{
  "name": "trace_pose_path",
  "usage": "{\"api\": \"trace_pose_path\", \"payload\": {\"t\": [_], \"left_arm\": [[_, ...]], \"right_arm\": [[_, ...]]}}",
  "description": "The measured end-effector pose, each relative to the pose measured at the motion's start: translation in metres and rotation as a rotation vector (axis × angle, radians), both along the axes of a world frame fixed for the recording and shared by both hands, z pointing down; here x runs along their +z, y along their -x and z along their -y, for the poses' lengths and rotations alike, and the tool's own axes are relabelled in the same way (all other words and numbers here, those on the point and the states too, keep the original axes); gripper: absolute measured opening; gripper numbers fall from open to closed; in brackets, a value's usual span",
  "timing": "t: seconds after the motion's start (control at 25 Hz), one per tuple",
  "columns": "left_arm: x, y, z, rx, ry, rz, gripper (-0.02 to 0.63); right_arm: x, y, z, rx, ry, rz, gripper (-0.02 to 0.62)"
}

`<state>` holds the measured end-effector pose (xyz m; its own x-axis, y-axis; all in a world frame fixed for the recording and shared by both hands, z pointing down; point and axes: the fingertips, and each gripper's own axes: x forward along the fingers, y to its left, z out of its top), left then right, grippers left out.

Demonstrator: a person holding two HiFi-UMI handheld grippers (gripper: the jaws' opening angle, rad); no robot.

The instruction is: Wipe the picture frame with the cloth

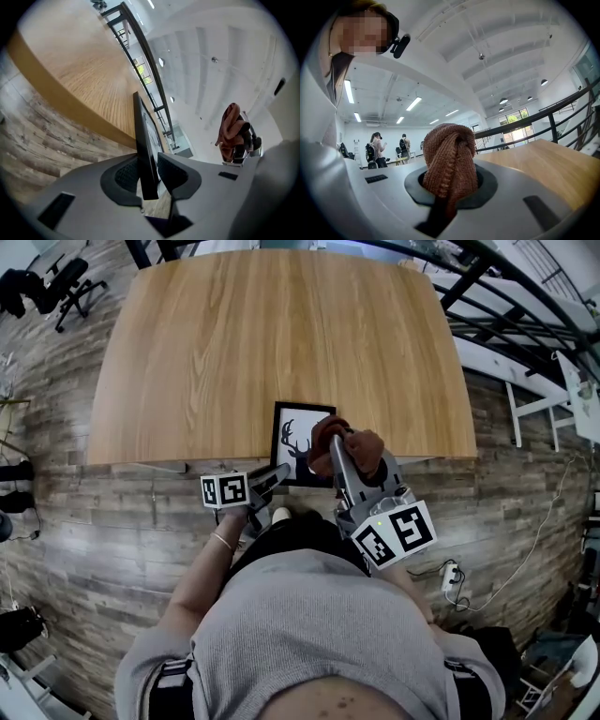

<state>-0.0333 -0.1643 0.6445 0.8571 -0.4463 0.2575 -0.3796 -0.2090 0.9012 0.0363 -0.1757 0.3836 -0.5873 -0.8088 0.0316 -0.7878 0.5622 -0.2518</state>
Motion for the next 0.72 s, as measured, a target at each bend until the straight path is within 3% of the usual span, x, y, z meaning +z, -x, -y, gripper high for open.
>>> {"api": "trace_pose_path", "payload": {"t": [0.2, 0.32, 0.52, 0.64, 0.72], "left_arm": [[-0.005, -0.004, -0.002, -0.053, 0.055, -0.199, 0.075], [-0.025, -0.007, -0.005, -0.049, 0.023, -0.328, 0.055], [-0.037, -0.014, -0.004, -0.002, -0.076, -0.281, 0.048], [-0.044, -0.016, -0.008, -0.037, -0.005, -0.395, 0.046], [-0.05, -0.014, -0.008, -0.055, -0.006, -0.443, 0.044]], "right_arm": [[-0.003, 0.001, 0.001, -0.009, -0.007, 0.004, 0.046], [-0.004, 0.004, 0.0, -0.012, -0.005, 0.005, 0.046], [-0.007, 0.006, 0.0, -0.024, -0.015, 0.009, 0.046], [-0.011, 0.008, -0.001, -0.026, -0.026, 0.012, 0.046], [-0.016, 0.007, -0.003, -0.021, -0.035, 0.017, 0.046]]}}
